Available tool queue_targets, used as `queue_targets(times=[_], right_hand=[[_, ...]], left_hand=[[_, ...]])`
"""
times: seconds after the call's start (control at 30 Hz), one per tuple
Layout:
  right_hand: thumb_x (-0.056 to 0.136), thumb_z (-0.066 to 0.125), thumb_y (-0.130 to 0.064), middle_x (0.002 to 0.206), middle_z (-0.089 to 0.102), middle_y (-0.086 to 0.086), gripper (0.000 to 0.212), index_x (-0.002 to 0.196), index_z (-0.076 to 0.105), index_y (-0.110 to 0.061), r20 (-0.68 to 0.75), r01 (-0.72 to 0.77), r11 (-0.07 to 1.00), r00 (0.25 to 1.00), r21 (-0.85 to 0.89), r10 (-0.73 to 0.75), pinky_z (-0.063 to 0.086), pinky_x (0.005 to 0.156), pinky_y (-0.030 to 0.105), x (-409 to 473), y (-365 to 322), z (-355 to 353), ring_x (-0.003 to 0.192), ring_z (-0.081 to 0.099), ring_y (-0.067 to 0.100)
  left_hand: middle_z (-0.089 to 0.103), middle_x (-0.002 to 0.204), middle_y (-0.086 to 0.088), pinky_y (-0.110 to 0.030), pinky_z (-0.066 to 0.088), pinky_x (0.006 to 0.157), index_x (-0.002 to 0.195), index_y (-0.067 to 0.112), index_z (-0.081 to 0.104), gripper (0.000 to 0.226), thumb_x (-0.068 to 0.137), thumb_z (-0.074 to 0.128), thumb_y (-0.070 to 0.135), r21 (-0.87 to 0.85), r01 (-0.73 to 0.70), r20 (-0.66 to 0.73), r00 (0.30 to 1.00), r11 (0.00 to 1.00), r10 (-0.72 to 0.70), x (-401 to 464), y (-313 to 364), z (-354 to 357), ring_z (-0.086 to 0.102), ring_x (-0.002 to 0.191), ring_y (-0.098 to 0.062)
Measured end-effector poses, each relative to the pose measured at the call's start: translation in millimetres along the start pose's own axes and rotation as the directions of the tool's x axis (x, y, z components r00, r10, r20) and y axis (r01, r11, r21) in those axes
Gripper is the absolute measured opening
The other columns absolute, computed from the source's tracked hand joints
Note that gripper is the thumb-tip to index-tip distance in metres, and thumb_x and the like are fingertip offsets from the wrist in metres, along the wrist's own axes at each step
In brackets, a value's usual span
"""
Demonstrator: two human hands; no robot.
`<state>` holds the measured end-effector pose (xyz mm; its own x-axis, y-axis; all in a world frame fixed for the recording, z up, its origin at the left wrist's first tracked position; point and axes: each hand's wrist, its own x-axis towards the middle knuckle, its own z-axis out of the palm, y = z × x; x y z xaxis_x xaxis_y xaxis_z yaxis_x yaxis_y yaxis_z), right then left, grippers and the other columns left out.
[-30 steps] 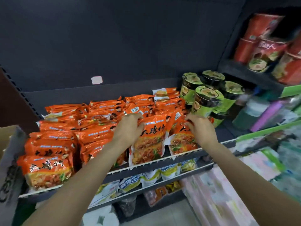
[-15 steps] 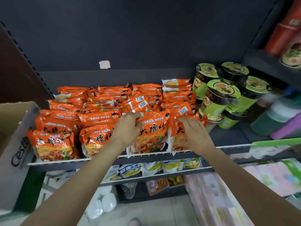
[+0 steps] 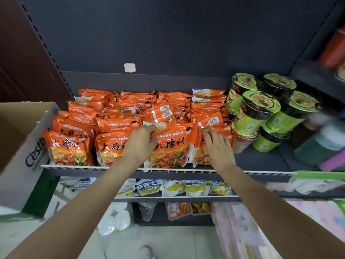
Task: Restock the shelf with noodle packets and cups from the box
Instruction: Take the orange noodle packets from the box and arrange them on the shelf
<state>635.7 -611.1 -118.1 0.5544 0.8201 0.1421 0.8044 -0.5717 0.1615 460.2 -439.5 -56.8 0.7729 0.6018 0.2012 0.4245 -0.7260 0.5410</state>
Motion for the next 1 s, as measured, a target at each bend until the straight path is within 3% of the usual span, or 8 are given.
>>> queue_targets(times=[0.23,0.33,0.43,0.57,0.63,0.7,0.83,1.0], right_hand=[[0.082,0.068,-0.032,0.145,0.024,0.007,0.083,0.147,0.018,-0.016,0.098,-0.017,0.968,0.995,0.249,-0.008,0.015,0.118,0.040,-6.6,-3.9,-14.4,0.137,0.023,0.024],[0.079,0.072,-0.031,0.149,0.019,0.002,0.093,0.150,0.012,-0.021,0.028,0.043,0.840,0.997,0.541,-0.069,0.019,0.117,0.036,0.6,-19.1,-32.9,0.139,0.017,0.019],[0.077,0.075,-0.035,0.147,0.027,-0.002,0.094,0.149,0.015,-0.029,0.023,0.107,0.765,0.987,0.635,-0.157,0.027,0.111,0.032,10.5,-38.8,-45.6,0.135,0.026,0.014],[0.081,0.070,-0.036,0.130,0.051,0.002,0.070,0.141,0.036,-0.022,0.055,0.097,0.888,0.989,0.449,-0.136,0.034,0.106,0.035,22.8,-53.2,-42.5,0.122,0.048,0.021],[0.083,0.068,-0.038,0.127,0.053,0.003,0.064,0.137,0.041,-0.019,0.026,0.108,0.935,0.992,0.337,-0.124,0.032,0.107,0.035,26.3,-56.5,-38.5,0.121,0.049,0.023],[0.083,0.067,-0.038,0.127,0.051,0.004,0.061,0.136,0.044,-0.016,-0.008,0.131,0.949,0.991,0.285,-0.135,0.032,0.108,0.034,29.8,-59.1,-36.7,0.121,0.048,0.022],[0.084,0.067,-0.037,0.126,0.050,0.005,0.061,0.135,0.044,-0.013,0.012,0.146,0.956,0.988,0.256,-0.155,0.033,0.107,0.032,38.0,-60.6,-38.1,0.121,0.046,0.021],[0.086,0.064,-0.037,0.125,0.051,0.006,0.058,0.134,0.045,-0.011,-0.017,0.131,0.971,0.991,0.200,-0.131,0.032,0.106,0.031,45.2,-65.7,-35.5,0.120,0.047,0.021]], left_hand=[[0.059,0.077,-0.003,-0.026,0.035,0.055,0.098,0.007,0.067,0.011,0.091,0.059,0.011,0.030,0.033,0.028,0.999,0.999,-0.034,-8.9,-12.4,-8.0,0.055,0.062,-0.020],[0.060,0.074,-0.003,-0.026,0.040,0.058,0.096,0.008,0.068,0.010,0.091,0.059,0.011,0.007,0.056,0.014,0.998,0.998,-0.056,-9.2,-19.2,-9.6,0.057,0.063,-0.022],[0.060,0.075,-0.002,-0.023,0.040,0.055,0.097,0.010,0.068,0.011,0.091,0.060,0.014,-0.016,0.061,0.035,0.998,0.998,-0.060,-5.2,-20.0,-7.1,0.057,0.064,-0.020],[0.060,0.087,-0.003,-0.011,0.038,0.056,0.109,0.014,0.063,0.021,0.089,0.063,0.021,-0.087,0.094,0.177,0.981,0.992,-0.078,-2.2,-23.8,-1.1,0.054,0.071,-0.015],[0.053,0.119,-0.006,-0.026,0.046,0.086,0.129,0.021,0.050,0.053,0.082,0.071,0.030,-0.001,0.086,0.287,0.954,0.996,-0.082,-1.8,-32.0,2.4,0.051,0.106,-0.020],[0.038,0.138,-0.005,-0.043,0.038,0.104,0.141,0.026,0.034,0.076,0.077,0.075,0.030,0.186,0.020,0.322,0.943,0.982,-0.080,-0.5,-38.6,5.8,0.035,0.127,-0.026],[0.041,0.136,-0.006,-0.044,0.035,0.106,0.141,0.023,0.030,0.075,0.080,0.072,0.027,0.387,-0.067,0.260,0.965,0.920,-0.039,6.8,-40.6,13.7,0.035,0.128,-0.028],[0.046,0.130,-0.008,-0.043,0.036,0.102,0.137,0.021,0.036,0.066,0.081,0.071,0.024,0.415,-0.076,0.190,0.982,0.907,-0.005,20.1,-44.8,18.0,0.039,0.125,-0.028]])
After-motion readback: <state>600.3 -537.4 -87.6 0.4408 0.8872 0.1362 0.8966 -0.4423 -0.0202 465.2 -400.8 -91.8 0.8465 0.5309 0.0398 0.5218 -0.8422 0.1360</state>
